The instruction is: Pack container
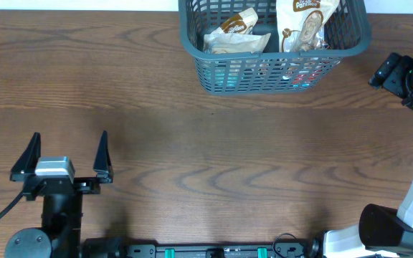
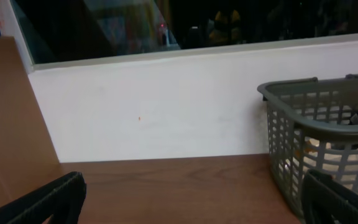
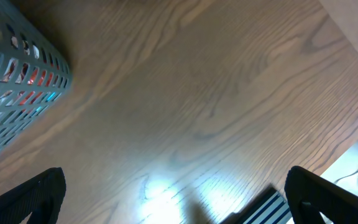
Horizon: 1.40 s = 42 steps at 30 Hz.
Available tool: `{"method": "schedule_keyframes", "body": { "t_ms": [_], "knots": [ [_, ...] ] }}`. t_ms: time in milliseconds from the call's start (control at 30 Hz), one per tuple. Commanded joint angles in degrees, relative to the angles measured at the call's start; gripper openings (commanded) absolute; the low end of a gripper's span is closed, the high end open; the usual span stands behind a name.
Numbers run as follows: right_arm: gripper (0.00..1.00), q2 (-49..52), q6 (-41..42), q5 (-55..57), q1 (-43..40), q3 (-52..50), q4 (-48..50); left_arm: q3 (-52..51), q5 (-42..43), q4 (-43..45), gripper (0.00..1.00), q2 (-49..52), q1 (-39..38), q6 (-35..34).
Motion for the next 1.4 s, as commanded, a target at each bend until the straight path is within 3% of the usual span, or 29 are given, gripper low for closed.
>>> {"method": "schedule_keyframes", "body": {
  "t_ms": [0, 1367],
  "knots": [
    [0.99, 0.22, 0.61, 1.01, -0.28, 0.26, -0.07, -2.73, 0.76, 1.42, 0.98, -1.44, 0.31, -0.96],
    [0.99, 0.22, 0.61, 1.01, -0.28, 0.26, -0.07, -31.23, 0.52, 17.59, 0.99, -12.92, 0.31, -2.05]
  ]
}}
